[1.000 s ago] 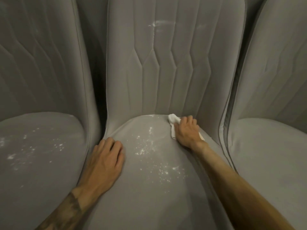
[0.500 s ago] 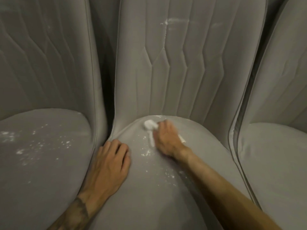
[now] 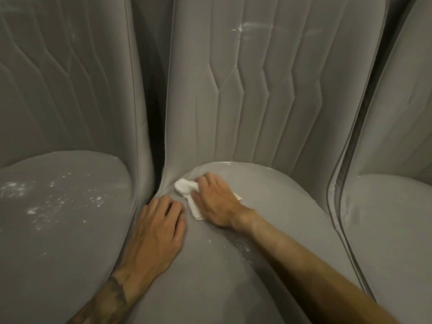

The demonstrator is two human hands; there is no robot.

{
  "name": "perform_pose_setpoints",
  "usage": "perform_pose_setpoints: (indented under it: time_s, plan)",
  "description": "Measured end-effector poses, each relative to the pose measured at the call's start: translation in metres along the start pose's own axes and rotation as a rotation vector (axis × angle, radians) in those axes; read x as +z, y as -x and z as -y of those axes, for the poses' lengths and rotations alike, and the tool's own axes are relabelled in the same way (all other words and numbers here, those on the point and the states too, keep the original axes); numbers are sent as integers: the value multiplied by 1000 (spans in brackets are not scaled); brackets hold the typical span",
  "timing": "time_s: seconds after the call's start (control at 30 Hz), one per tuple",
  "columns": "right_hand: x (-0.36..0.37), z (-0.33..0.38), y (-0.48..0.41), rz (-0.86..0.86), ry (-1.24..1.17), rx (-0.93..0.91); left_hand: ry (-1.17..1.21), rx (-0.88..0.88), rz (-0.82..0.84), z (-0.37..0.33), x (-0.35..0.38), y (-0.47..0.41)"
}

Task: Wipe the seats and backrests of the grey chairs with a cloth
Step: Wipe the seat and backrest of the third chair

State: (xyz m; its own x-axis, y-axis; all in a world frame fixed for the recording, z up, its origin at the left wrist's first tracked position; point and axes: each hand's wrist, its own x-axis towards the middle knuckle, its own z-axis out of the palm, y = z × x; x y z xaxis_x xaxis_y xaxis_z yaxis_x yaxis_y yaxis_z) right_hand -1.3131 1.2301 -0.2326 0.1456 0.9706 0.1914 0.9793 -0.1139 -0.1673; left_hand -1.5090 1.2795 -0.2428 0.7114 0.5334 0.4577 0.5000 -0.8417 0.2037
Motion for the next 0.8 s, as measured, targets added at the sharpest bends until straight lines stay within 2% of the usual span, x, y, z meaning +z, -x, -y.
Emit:
perform_pose_setpoints:
  time_s: [0.07, 0.13, 0.2, 0.33, 0.4, 0.43, 0.53, 0.6, 0.67, 0.73, 0.8]
  plan:
    - [-13, -33, 6, 2, -1, 110, 6, 9, 4, 0, 0, 0]
    - [-24, -69, 9, -1, 81, 299, 4, 15, -2, -2, -1, 0]
    - [-23, -61, 4, 15, 189, 371, -8, 5, -7, -2, -2, 0]
    - [7, 22, 11, -18, -9, 0, 11, -10, -37, -3, -2, 0]
    - [-3, 11, 25, -11, -7, -55, 19, -1, -38, -2, -2, 0]
    - [-11, -8, 30, -14, 12, -8, 12, 11, -32, -1, -2, 0]
    - [-32, -73, 46, -34, 73, 285, 3, 20, -31, 0, -2, 1]
    - [-32, -75, 48, -35, 144, 409, -2, 9, -28, -1, -2, 1]
    - [-16, -36, 43, -26, 122, 293, -16, 11, -25, -2, -2, 0]
    - [-2, 5, 53, -24, 23, 49, -20, 19, -31, -1, -3, 1]
    - [-9, 3, 70, -7, -13, -66, -27, 20, -33, -1, -4, 1]
